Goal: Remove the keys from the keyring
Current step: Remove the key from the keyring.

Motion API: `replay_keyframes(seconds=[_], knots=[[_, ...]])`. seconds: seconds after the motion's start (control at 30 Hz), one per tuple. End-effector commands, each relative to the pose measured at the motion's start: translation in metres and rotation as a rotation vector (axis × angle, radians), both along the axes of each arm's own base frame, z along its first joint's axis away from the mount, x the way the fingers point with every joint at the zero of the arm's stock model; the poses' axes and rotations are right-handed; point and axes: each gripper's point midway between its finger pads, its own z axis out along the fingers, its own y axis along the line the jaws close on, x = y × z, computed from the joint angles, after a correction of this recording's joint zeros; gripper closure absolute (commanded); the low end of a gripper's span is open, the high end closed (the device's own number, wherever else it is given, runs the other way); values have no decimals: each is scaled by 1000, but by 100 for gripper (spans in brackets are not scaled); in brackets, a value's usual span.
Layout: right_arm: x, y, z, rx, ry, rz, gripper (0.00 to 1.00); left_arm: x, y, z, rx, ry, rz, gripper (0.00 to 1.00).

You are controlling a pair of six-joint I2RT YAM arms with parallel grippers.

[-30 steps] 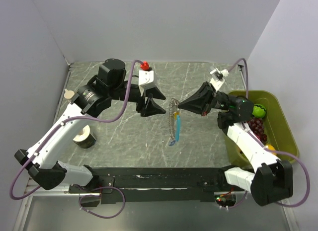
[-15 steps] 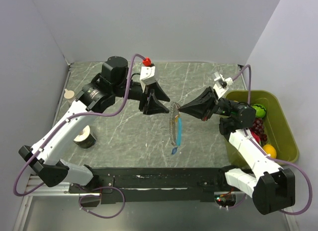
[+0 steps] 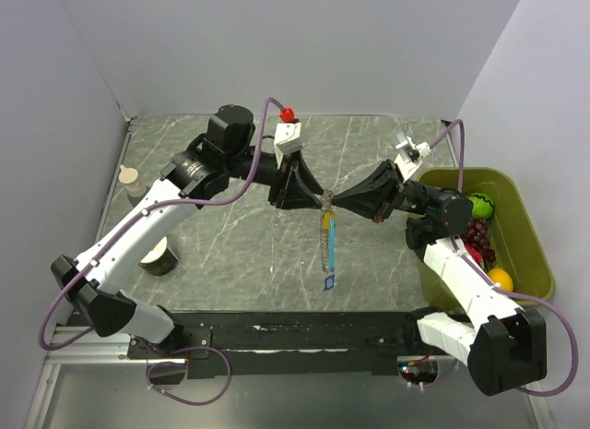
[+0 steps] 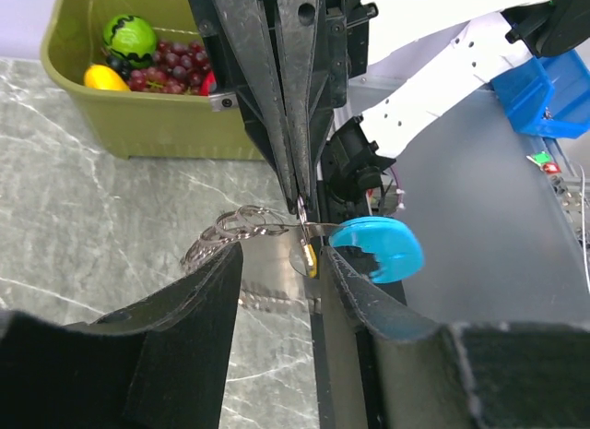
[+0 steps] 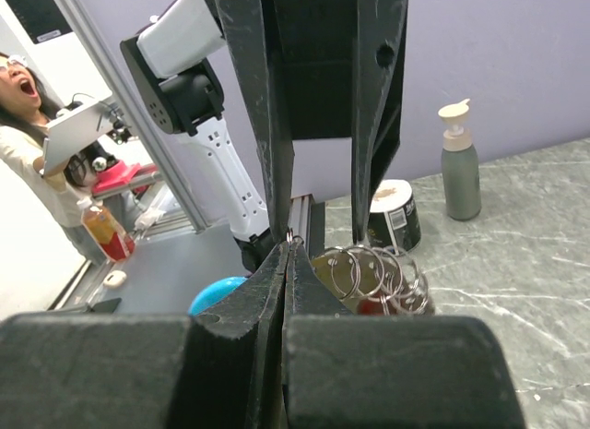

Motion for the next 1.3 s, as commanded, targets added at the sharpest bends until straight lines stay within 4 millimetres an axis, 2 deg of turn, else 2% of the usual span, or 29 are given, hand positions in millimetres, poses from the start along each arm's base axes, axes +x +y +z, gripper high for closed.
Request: replay_keyframes(seconds=[0.0,0.33,0.83,0.97,1.27], knots=[[1,-3,15,52,-75,-41,100,-9,-6,10,-31,-11,-47,56],[6,-3,9,43,-70,-65,100,-16,-9,15,-42,-4,-81,61],[8,-2,7,40,-80,-73,100,-18,-18,7,-22,5,-93,85],[8,-2,4,31,-86,-71,100,-15,-19,6,-19,6,-80,98],[8,-1,-4,4,-104,-75,100,-13,-18,8,-20,-6,-57,99]])
